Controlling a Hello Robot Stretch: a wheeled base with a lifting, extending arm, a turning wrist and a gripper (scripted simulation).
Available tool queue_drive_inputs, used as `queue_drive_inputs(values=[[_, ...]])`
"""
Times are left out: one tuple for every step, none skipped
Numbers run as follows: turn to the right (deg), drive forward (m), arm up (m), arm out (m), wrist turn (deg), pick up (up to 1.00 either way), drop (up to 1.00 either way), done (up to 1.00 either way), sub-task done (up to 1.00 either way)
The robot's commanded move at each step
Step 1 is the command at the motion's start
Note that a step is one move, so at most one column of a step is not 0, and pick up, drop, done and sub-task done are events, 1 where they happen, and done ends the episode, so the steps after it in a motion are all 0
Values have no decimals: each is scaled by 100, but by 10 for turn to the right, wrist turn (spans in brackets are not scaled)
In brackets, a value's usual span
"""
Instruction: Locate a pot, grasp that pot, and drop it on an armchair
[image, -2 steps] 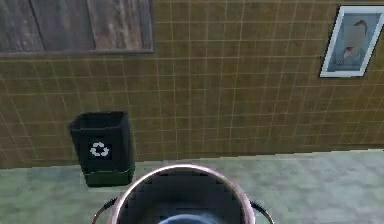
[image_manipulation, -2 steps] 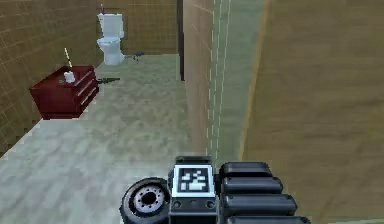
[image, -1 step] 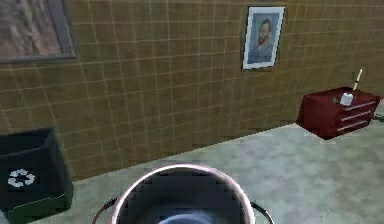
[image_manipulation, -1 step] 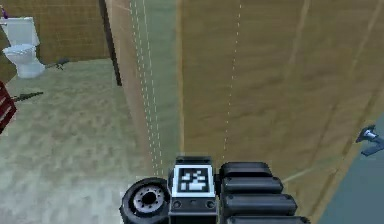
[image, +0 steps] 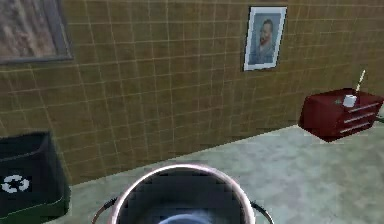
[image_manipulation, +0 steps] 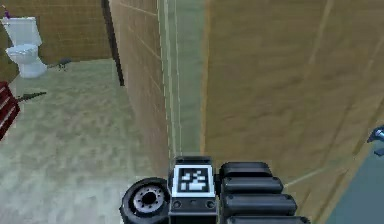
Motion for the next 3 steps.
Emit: queue_drive_inputs(values=[[-450,0,0,0,0,0,0,0,0],[-210,0,0,0,0,0,0,0,0],[0,15,0,0,0,0,0,0,0]])
